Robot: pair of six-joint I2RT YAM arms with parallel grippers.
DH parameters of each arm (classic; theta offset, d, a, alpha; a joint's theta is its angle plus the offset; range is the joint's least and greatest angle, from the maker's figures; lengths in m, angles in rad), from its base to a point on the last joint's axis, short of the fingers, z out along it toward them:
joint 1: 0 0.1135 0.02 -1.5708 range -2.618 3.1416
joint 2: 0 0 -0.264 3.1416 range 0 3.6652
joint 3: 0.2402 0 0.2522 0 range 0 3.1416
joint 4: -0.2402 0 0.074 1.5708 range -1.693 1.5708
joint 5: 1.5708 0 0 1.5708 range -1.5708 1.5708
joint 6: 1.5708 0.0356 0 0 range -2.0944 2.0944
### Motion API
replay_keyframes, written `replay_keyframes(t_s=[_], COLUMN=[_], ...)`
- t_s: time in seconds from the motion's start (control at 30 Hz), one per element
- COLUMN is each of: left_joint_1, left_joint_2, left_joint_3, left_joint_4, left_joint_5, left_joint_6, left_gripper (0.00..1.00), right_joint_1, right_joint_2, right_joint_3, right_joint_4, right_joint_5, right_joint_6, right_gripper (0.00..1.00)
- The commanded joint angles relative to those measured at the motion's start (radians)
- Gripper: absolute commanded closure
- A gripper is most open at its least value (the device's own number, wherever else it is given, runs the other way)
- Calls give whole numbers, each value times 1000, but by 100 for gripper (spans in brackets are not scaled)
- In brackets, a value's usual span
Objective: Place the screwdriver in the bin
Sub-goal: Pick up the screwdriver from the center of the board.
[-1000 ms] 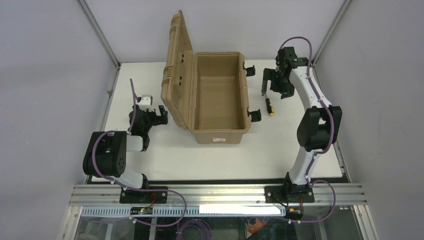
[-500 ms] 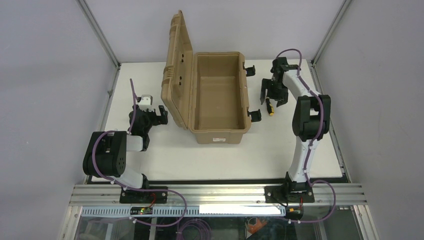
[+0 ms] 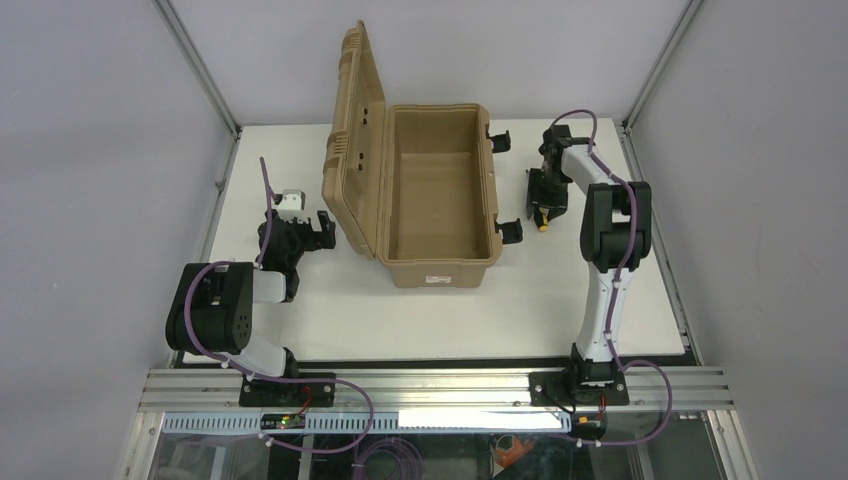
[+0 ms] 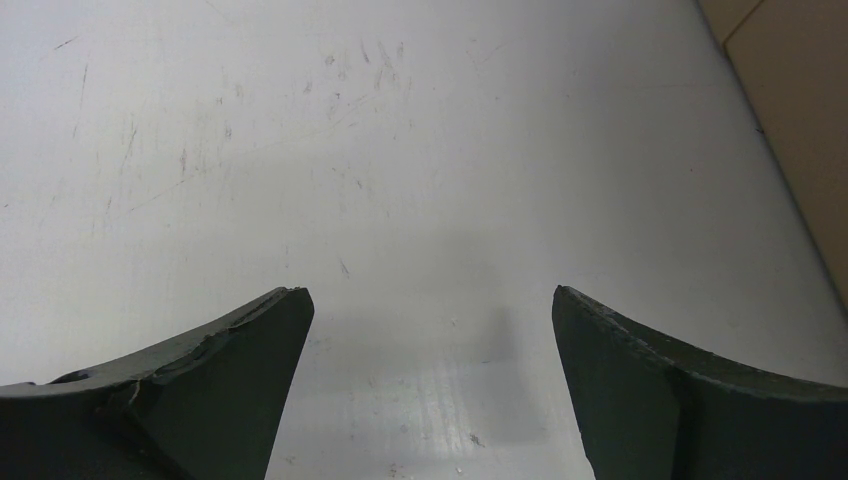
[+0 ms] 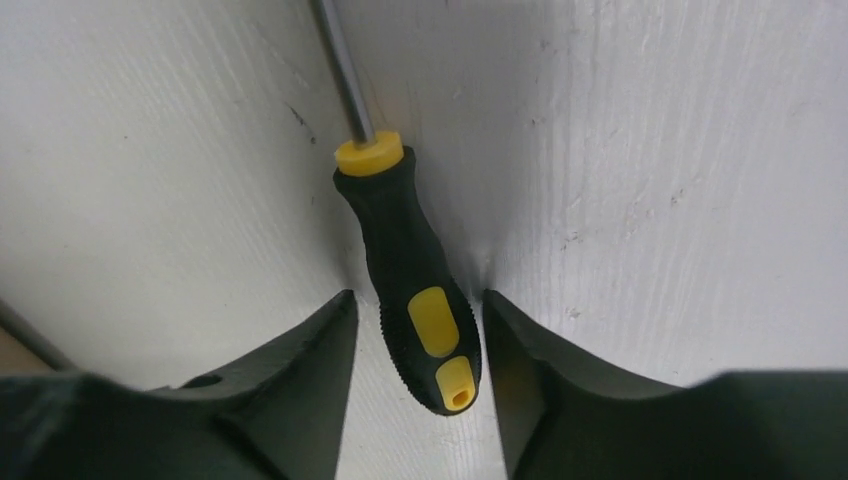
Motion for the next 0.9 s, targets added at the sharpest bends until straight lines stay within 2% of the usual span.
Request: replay_keyframes(t_s=[0.0,0.1,0.27,0.3,0.47,0.73,0.87], left_joint_1=[3,3,3,3,3,4,4], left_joint_2=[-30,-30,-30,-30,-30,-30,-30], left_joint_3=[0,0,0,0,0,0,0], left_joint_4=[33,34,34,33,33,33,33], left_joint_5=[16,16,16,16,16,14,16], left_joint_6=[-13,-13,-13,-13,-13,-13,-13], left_gripper=[1,1,1,1,1,1,1], right_joint_1=[-10,-12,-12,-12,-14,-13,-13], right_joint_2=[19,26,8,3,-46,-172,-227], right_joint_3=[3,2,11,13,44,91,124], right_joint_4=[26,24,12,10,-30,-96,-134], right_joint_5=[5,6,6,6,36,21,5], right_joint_6=[-13,-16,-21,-22,-28,-26,-24], right_gripper=[52,58,82,84,93,100,100])
